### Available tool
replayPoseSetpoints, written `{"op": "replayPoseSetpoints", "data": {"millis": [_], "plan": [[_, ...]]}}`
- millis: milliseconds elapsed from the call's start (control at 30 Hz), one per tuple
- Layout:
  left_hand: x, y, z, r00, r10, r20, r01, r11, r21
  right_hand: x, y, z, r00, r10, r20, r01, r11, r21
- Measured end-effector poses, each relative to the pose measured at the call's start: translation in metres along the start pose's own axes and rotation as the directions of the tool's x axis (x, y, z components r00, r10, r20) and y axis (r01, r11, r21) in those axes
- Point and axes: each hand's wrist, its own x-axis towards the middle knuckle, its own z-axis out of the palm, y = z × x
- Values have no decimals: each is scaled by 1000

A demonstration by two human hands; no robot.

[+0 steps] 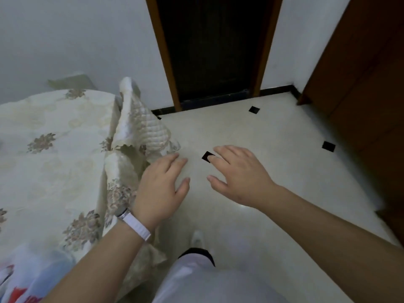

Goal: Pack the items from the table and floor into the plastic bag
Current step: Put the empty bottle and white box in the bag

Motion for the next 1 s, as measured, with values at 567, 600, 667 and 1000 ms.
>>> {"op": "replayPoseSetpoints", "data": {"millis": [567, 600, 667, 1000], "plan": [[272, -141, 104, 999, 38, -14, -39, 998, -50, 266, 139, 61, 977, 41, 208, -7, 987, -163], [287, -148, 104, 999, 37, -21, -37, 999, -33, 280, 145, 63, 978, 43, 204, -11, 988, -155], [312, -155, 106, 999, 47, -24, -48, 999, -27, 302, 157, 68, 980, 56, 191, -28, 989, -146], [448, -183, 146, 994, -45, 95, 42, 999, 35, 413, 269, 118, 983, 18, 180, -17, 1000, -12]]}}
